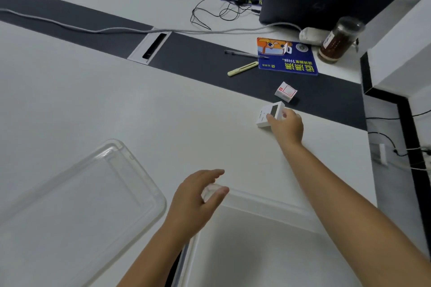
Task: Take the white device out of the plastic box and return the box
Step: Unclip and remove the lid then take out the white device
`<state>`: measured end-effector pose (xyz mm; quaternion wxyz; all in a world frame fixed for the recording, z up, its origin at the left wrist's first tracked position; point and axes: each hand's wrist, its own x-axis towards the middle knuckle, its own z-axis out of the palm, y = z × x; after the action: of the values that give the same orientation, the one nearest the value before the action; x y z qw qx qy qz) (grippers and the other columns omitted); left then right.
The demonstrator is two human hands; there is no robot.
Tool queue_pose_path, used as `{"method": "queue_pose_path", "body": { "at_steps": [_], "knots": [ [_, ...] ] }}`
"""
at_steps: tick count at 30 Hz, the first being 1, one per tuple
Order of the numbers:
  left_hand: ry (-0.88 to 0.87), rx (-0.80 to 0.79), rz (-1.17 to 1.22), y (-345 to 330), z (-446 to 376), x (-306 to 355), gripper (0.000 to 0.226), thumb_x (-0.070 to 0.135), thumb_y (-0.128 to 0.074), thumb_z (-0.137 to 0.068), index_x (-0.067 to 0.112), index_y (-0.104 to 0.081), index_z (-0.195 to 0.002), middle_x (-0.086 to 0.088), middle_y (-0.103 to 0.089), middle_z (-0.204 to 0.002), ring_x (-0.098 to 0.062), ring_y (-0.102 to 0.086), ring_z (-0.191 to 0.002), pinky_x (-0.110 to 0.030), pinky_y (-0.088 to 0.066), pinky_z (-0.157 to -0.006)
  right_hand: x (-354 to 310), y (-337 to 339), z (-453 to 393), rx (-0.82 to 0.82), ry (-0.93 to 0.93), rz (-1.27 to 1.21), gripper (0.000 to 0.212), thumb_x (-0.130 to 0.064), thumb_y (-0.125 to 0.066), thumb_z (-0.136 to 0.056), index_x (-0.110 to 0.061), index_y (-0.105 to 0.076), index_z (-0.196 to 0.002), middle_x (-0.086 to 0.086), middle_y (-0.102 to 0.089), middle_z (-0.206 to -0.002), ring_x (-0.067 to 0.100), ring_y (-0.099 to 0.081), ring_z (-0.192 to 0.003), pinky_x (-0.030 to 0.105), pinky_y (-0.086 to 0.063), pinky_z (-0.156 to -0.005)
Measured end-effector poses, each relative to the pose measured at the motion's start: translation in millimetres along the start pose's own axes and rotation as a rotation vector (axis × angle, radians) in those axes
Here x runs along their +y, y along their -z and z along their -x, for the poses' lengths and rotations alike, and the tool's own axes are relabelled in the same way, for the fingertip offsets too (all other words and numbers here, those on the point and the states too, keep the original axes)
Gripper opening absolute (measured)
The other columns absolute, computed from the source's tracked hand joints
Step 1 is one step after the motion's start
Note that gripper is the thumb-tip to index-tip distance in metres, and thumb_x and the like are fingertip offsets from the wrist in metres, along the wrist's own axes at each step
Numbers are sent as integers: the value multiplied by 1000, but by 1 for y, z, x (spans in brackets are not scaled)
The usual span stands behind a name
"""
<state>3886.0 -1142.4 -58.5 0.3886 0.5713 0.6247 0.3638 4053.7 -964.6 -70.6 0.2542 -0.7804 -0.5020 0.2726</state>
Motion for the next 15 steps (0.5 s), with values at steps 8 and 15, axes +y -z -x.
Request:
{"method": "queue_pose_path", "body": {
  "at_steps": [8, 15],
  "knots": [
    [299, 470, -266, 62, 70, -66, 40, 24, -58, -81, 8, -55, -117, -10, -58, -121, -30, -50, -114, -35, -38, -94, -63, -53, 133, -511, 577, 225, 44, -25, -56, -84, -5, -50, -122, 15, -52, -130, 28, -44, -121, 35, -36, -100],
    [897, 711, -405, 133, 153, -146, 59, 17, -64, -78, -5, -39, -127, -34, -40, -133, -47, -30, -125, -57, -28, -101, -97, -159, 217, -731, 695, 670, 53, -35, -52, -85, -7, -37, -128, 15, -45, -131, 32, -40, -121, 42, -41, -95]
  ]
}}
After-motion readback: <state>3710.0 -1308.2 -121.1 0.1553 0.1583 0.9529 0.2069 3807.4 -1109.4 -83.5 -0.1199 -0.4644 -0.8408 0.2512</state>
